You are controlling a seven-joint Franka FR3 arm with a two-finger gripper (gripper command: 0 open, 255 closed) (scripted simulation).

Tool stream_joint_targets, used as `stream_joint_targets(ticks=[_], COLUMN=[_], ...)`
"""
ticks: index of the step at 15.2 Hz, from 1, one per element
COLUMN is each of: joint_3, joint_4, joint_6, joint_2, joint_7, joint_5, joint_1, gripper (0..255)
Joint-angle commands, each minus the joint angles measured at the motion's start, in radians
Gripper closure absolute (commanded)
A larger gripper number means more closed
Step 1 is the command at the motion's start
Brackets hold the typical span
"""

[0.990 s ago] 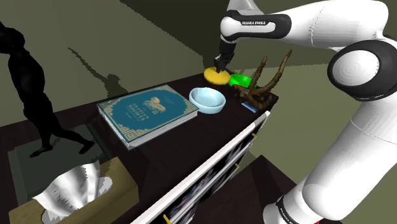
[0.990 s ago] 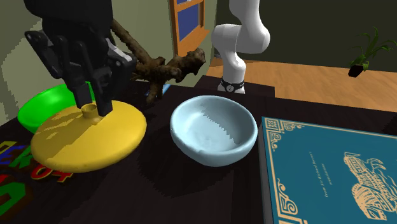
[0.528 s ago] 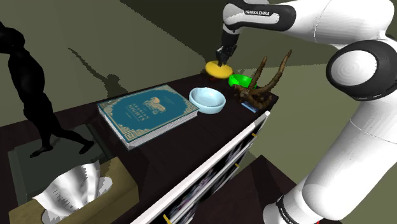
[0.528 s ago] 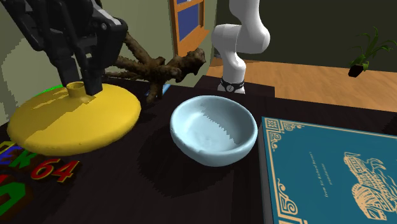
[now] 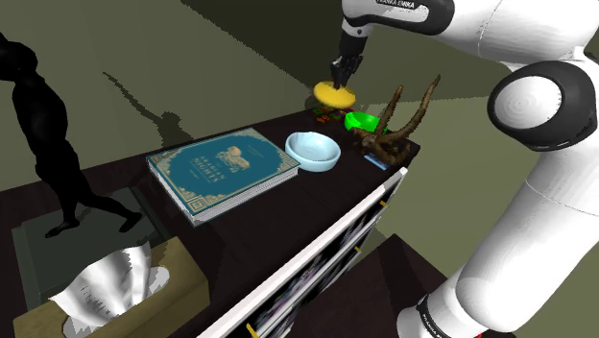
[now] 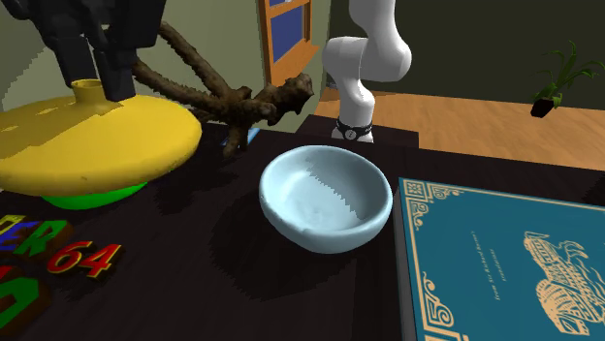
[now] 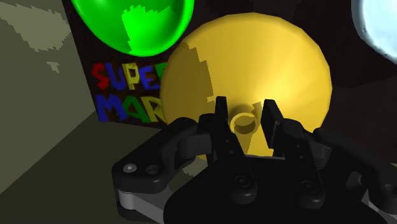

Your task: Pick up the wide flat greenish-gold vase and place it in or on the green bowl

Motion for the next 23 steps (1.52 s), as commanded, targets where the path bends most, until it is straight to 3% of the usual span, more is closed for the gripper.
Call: stream_joint_targets(ticks=[1,14,23], joint_3=[-0.013,-0.127,-0.124], joint_4=[0.015,0.138,-0.049], joint_6=[-0.016,-0.084,0.057], joint_2=[-0.005,0.024,-0.023], joint_7=[-0.035,-0.335,-0.321], joint_5=[0.007,0.087,0.074], joint_1=[-0.020,-0.203,-0.194], gripper=[255,255,255])
